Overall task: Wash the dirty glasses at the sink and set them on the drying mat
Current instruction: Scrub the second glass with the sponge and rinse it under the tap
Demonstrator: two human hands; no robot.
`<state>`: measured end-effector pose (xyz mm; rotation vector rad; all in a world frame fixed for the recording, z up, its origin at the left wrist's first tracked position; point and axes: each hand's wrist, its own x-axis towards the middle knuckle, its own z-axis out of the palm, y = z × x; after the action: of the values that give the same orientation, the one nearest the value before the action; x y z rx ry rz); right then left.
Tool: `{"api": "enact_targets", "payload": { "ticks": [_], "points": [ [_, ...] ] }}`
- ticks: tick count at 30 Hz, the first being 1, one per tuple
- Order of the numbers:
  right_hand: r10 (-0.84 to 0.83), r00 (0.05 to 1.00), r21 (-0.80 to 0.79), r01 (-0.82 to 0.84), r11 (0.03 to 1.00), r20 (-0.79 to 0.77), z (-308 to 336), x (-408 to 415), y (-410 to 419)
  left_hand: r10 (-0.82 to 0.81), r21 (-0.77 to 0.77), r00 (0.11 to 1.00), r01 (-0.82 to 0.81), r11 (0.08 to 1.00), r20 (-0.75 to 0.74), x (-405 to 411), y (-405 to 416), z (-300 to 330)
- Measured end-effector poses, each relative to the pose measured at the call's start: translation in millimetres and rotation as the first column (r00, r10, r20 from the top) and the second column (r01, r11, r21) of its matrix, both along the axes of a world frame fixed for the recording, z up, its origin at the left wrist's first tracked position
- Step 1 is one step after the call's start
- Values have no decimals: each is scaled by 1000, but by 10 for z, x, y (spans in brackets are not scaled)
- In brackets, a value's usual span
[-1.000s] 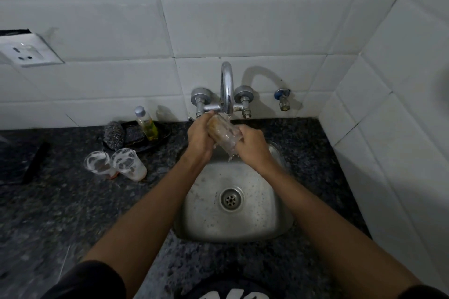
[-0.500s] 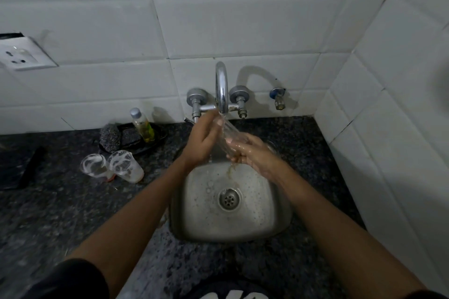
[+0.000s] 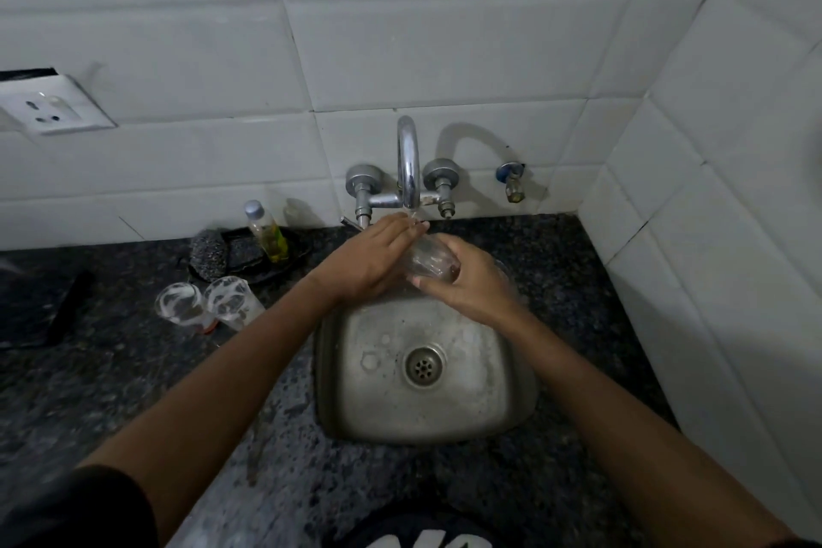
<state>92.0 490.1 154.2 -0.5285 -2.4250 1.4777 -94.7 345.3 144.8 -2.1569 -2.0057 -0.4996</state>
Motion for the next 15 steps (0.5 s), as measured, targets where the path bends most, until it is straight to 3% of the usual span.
{"api": "enact_targets", "payload": {
  "ticks": [2, 6, 7, 9, 11, 12, 13, 15],
  "points": [
    [-3, 1000, 35, 4, 999, -28, -11, -2, 1, 20, 30, 1000, -20, 999, -9, 22, 48, 2],
    [20, 988, -400, 43, 916, 152, 16, -1, 80, 40, 84, 999, -39, 996, -11, 92, 20, -45],
    [27, 988, -398, 37, 916, 155, 30, -3, 89, 42, 84, 999, -44, 996, 24, 133, 5, -62],
    [-10, 992, -104, 23, 994, 126, 52, -1, 84, 67, 64, 991, -74, 995, 112, 214, -6, -95],
    [-7, 999, 230, -4, 973, 50, 40, -13, 53, 90, 68, 975, -106, 992, 201, 260, 7, -88],
    [-8, 1000, 292, 6, 956, 6, 39, -17, 42, 85, 81, 970, -106, 991, 230, 252, 11, -83],
    [-11, 1000, 268, 17, 963, -24, 49, -23, 23, 78, 85, 967, -101, 991, 243, 233, 7, -69],
    [-31, 999, 7, 31, 999, 22, 138, -31, 16, 84, 75, 966, -105, 992, 244, 207, 5, -42]
  ]
}}
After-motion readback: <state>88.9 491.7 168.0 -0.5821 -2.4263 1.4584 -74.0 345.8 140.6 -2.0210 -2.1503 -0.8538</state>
